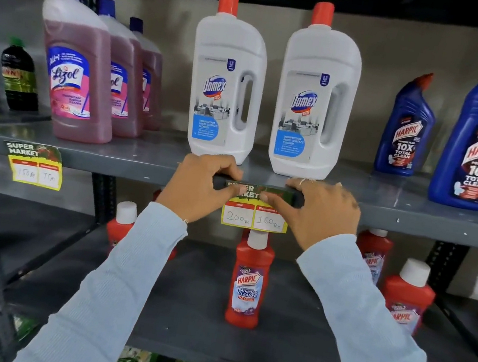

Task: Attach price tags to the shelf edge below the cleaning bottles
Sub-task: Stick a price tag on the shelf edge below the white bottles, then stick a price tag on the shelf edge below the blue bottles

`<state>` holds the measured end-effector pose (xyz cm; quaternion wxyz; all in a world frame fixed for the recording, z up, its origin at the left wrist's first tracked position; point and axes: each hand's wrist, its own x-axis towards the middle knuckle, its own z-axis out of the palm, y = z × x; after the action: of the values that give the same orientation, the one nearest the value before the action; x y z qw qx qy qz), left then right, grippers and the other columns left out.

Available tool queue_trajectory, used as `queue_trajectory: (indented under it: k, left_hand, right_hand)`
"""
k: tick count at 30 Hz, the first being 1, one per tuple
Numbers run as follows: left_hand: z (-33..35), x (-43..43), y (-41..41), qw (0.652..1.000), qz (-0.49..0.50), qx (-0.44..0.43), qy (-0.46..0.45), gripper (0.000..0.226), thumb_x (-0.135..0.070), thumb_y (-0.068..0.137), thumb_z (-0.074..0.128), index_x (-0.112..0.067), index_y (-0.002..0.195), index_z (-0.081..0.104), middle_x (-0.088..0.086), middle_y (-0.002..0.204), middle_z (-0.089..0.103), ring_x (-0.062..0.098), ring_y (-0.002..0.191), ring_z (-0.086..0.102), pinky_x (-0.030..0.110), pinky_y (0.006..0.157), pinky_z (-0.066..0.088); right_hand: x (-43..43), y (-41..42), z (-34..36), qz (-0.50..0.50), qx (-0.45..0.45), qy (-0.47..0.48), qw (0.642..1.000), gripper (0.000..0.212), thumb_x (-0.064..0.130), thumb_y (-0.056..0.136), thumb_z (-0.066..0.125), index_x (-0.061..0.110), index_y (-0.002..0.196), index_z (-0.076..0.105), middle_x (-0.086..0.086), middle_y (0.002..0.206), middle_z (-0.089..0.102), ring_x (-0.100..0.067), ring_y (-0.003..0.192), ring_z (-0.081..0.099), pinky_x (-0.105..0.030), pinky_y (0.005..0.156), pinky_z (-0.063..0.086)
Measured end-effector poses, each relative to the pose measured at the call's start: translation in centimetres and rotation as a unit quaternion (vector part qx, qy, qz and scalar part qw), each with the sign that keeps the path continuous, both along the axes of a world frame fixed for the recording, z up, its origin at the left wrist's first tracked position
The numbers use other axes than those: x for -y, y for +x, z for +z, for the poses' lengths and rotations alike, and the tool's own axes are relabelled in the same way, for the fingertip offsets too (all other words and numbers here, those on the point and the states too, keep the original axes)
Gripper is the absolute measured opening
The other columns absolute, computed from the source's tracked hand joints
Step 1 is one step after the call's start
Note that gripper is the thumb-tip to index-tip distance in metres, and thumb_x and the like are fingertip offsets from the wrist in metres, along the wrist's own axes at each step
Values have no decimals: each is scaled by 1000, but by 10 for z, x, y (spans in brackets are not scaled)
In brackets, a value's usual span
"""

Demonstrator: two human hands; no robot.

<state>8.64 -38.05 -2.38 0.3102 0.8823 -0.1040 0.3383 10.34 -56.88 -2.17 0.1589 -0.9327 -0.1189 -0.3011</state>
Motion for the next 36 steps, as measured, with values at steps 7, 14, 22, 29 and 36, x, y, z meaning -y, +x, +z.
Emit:
queue_trajectory:
  k: [7,14,22,29,36]
  left_hand:
    - [-1,63,-16,983,121,46,132,29,-44,87,58,-26,107,48,-4,111,68,22,100,63,35,83,47]
    - [-1,221,-12,988,-83,128,10,18,-31,87,62,-17,99,58,-9,98,67,6,95,61,25,87,47]
    - [20,384,29,965,-108,5,240,26,-34,92,52,-8,98,54,9,108,61,30,102,56,43,82,48]
    - [-12,400,34,972,74,-7,225,48,-49,84,60,-7,106,55,12,122,53,30,117,50,40,96,43]
    - [-17,405,39,986,72,-32,150,43,-46,83,62,-8,104,65,10,130,51,28,128,40,44,112,32]
  right_hand:
    - [100,-18,-19,157,72,166,971,59,58,68,61,21,115,64,2,126,63,-14,129,45,-27,108,30]
    - [281,-28,-25,-63,89,247,963,46,57,70,65,21,98,64,-10,99,66,-25,86,57,-31,80,40]
    - [399,-2,-34,-178,34,46,982,57,70,74,46,23,100,66,-13,107,65,-38,105,52,-45,89,43]
    - [400,32,-7,67,19,55,996,48,31,87,59,15,132,50,-12,132,53,-31,123,47,-40,103,36]
    - [390,42,21,92,-16,50,994,26,30,84,62,15,106,61,-9,111,67,-26,99,63,-38,80,52]
